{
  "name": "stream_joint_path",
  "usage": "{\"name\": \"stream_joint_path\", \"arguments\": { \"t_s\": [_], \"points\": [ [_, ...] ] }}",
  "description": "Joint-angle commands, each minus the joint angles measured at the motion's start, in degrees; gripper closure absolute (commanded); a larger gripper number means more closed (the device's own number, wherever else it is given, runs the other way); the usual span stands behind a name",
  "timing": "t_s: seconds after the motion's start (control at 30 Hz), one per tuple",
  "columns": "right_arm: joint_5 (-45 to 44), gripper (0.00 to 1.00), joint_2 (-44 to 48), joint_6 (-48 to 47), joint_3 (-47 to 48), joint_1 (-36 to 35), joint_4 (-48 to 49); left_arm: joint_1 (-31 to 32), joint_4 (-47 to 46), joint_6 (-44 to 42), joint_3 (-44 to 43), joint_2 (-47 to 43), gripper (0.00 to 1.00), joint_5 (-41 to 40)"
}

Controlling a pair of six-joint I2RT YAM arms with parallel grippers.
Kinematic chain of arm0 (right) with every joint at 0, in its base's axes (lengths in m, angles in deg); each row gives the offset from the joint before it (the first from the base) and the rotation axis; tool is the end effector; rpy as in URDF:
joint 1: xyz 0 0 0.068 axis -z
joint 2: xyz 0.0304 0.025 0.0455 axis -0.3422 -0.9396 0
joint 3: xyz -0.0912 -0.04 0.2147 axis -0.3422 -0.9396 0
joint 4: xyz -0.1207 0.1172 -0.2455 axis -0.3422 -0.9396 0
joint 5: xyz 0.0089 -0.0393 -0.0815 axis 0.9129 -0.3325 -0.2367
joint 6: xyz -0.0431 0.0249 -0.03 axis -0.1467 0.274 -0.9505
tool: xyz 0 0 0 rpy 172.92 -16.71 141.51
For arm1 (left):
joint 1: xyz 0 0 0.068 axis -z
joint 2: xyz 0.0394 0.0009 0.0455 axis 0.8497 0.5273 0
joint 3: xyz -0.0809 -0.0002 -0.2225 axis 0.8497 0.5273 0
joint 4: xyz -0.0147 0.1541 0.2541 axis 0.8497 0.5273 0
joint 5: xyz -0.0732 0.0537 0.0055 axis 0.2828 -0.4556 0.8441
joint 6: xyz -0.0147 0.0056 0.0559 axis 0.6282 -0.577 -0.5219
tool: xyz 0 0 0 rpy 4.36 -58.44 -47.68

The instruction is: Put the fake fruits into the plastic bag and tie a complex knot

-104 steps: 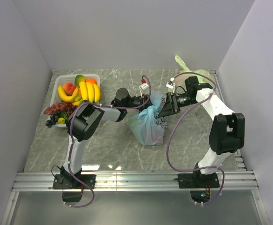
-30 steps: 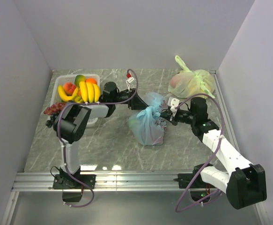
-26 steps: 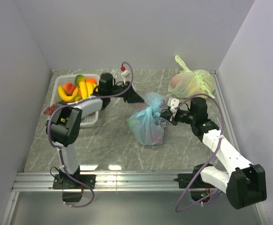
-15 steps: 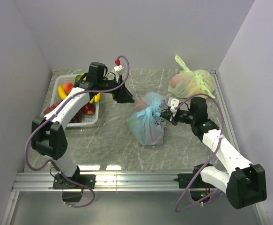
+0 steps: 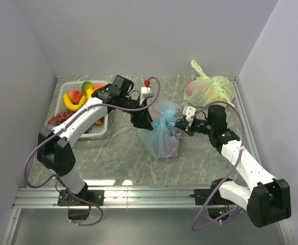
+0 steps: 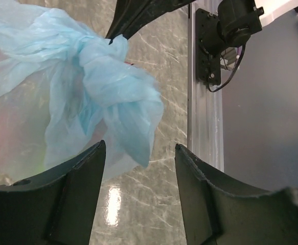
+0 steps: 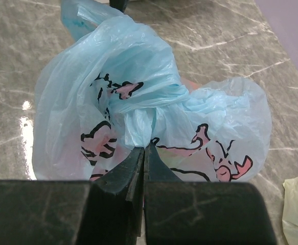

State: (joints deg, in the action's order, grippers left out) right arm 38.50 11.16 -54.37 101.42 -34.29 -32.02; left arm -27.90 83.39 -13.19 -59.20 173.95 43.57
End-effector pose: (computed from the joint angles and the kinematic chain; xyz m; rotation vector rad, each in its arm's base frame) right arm 0.2691 0.1017 0.2232 -1.2622 1.3741 0.5995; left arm 0.3185 -0.2263 0.2840 1.3337 1.8684 -1.2941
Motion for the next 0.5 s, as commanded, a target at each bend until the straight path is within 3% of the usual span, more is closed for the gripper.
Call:
{"name": "stream_joint_path", "arguments": {
  "t_s": [0.0,0.1,0.17,0.2,0.23,0.3,0.47],
  "points": [
    [1.13,1.0,0.09,-0.62,3.12,-0.39,0.15,1.44,-1.78,-0.88,-1.04,0.51,0.38,-1.37],
    [1.4,1.0,0.35,-0.53,3.03,-0.39,0.07,2.32,-5.38,1.66,-0.87,1.57,0.42,-3.74],
    [1.4,1.0,0.79,-1.06,2.94,-0.39,-0.54,2.24,-6.62,4.65,-0.69,3.22,0.55,-7.52],
    [1.05,1.0,0.96,-1.41,2.85,-0.48,-0.9,2.06,-5.14,5.27,-1.65,4.11,0.62,-8.4],
    [0.96,1.0,1.14,-1.93,2.68,-0.31,-1.86,1.89,-3.73,4.66,-2.35,5.07,0.82,-8.76],
    [0.78,1.0,1.4,-2.38,2.68,0.66,-2.65,-0.64,-3.19,5.62,-1.75,6.49,0.98,-8.59],
    [1.13,1.0,1.32,-5.8,3.29,5.49,-7.31,-9.27,-7.68,13.0,5.19,2.9,1.0,-9.02]
  ]
}}
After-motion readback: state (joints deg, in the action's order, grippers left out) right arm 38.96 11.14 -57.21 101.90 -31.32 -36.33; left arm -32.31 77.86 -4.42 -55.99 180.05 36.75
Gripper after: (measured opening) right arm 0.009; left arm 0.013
